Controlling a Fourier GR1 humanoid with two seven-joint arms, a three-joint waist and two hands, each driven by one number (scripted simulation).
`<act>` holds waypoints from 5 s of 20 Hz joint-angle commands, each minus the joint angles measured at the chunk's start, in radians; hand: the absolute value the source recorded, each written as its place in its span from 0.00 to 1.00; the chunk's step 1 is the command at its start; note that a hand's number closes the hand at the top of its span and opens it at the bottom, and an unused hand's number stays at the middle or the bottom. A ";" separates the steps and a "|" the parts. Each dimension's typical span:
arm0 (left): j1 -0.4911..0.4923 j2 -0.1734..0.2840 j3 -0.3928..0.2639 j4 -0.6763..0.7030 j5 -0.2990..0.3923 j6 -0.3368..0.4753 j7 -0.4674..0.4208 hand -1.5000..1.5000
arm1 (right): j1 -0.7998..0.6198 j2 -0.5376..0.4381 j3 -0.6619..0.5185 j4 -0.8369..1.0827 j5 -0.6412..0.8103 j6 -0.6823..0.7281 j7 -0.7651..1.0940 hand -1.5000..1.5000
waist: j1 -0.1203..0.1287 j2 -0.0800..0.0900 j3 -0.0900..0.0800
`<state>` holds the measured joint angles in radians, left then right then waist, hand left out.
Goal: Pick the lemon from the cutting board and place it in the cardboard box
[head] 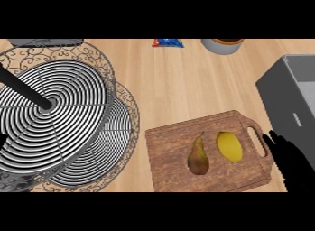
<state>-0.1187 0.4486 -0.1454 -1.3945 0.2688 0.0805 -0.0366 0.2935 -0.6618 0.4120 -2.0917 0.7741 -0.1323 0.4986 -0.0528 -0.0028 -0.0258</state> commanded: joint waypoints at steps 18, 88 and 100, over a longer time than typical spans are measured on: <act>-0.114 -0.078 -0.166 -0.078 -0.103 -0.023 0.031 0.50 | -0.181 0.245 0.157 0.010 0.072 0.264 0.464 0.00 | 0.055 0.001 0.027; -0.025 -0.038 -0.079 0.005 -0.069 -0.068 -0.091 0.50 | 0.118 -0.277 -0.150 0.211 -0.051 -0.278 -0.607 1.00 | -0.056 -0.023 0.029; -0.011 -0.018 -0.055 -0.008 -0.055 -0.059 -0.095 0.50 | 0.357 -0.374 -0.467 -0.036 -0.485 -0.315 -0.849 1.00 | -0.090 -0.027 0.027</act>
<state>-0.0637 0.4436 -0.1196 -1.3294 0.2937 0.0015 -0.1559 0.5998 -1.0190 0.0580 -2.0681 0.4217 -0.4412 -0.2990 -0.1244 -0.0249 -0.0175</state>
